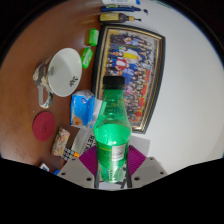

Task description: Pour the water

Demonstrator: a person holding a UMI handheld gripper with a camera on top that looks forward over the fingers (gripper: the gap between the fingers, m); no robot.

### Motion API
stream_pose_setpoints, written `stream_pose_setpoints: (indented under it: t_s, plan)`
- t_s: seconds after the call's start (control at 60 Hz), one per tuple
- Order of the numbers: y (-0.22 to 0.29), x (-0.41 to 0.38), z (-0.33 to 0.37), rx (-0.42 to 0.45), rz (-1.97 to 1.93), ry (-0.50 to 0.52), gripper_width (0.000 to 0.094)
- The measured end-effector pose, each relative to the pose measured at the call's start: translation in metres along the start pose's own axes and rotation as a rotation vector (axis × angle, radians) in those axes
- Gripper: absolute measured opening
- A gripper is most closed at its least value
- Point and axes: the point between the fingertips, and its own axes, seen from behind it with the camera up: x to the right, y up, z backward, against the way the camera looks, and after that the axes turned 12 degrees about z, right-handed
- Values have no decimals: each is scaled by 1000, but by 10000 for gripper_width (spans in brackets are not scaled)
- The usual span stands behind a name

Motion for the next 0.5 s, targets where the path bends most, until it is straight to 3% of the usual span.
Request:
stream_pose_setpoints:
  t_s: [0.25, 0.5]
  plan:
    - [25, -6, -15, 33, 284, -45, 361]
    - [31, -10, -15, 64, 234, -11, 359]
